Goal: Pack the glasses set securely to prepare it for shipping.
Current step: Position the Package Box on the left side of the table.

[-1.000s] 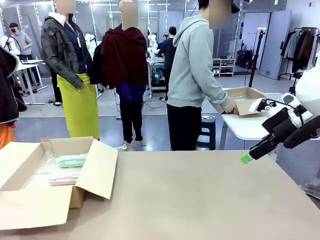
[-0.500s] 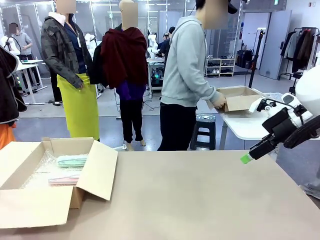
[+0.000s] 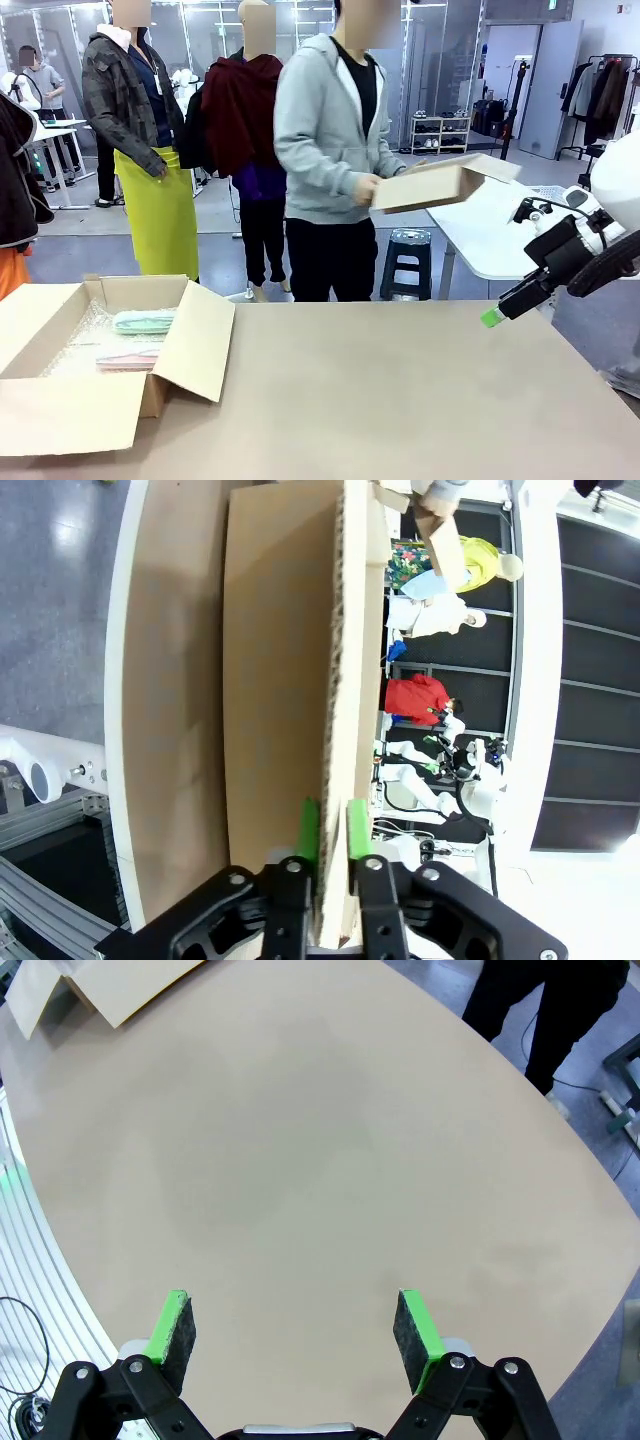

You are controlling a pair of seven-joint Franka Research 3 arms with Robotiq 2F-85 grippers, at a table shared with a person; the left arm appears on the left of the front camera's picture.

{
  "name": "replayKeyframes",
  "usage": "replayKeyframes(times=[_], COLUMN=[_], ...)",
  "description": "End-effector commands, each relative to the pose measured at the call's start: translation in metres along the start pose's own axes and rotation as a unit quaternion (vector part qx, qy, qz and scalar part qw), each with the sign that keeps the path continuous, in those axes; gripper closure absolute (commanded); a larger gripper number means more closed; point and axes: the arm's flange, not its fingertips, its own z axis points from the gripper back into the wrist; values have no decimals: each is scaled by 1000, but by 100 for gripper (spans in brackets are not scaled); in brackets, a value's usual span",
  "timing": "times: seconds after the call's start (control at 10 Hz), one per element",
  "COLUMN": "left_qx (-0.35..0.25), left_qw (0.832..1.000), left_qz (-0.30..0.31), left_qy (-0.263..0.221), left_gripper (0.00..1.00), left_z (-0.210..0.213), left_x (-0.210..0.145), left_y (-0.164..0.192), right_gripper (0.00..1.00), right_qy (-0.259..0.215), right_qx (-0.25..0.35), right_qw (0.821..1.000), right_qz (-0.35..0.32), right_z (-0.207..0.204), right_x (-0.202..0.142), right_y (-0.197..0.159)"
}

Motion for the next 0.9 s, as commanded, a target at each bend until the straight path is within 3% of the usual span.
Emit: replayKeyframes(times=[0.0,0.1,0.2,0.4,0.5,0.6,0.7,0.8], left_qx=[42,76,133,207,233,260,313,344], left_qw=[999,997,991,978,972,963,944,928], left_qz=[13,12,4,-5,-29,-58,-91,-135], left_qy=[-12,2,12,18,27,50,53,54], left_gripper=[25,26,0,0,22,18,0,0], left_z=[-6,-3,2,15,19,23,28,27], left_x=[-3,3,11,25,30,34,36,32], left_y=[-9,-16,-20,-29,-44,-70,-101,-139], right_gripper=[0,0,0,0,0,0,0,0], right_qy=[1,1,1,1,1,1,1,1], right_qx=[1,1,1,1,1,1,1,1], right_qw=[1000,1000,1000,1000,1000,1000,1000,1000], right_qz=[-10,-10,-10,-10,-10,-10,-10,-10], right_z=[-1,-1,-1,-1,-1,-1,-1,-1], right_x=[2,2,2,2,2,2,2,2], right_y=[3,3,3,3,3,3,3,3])
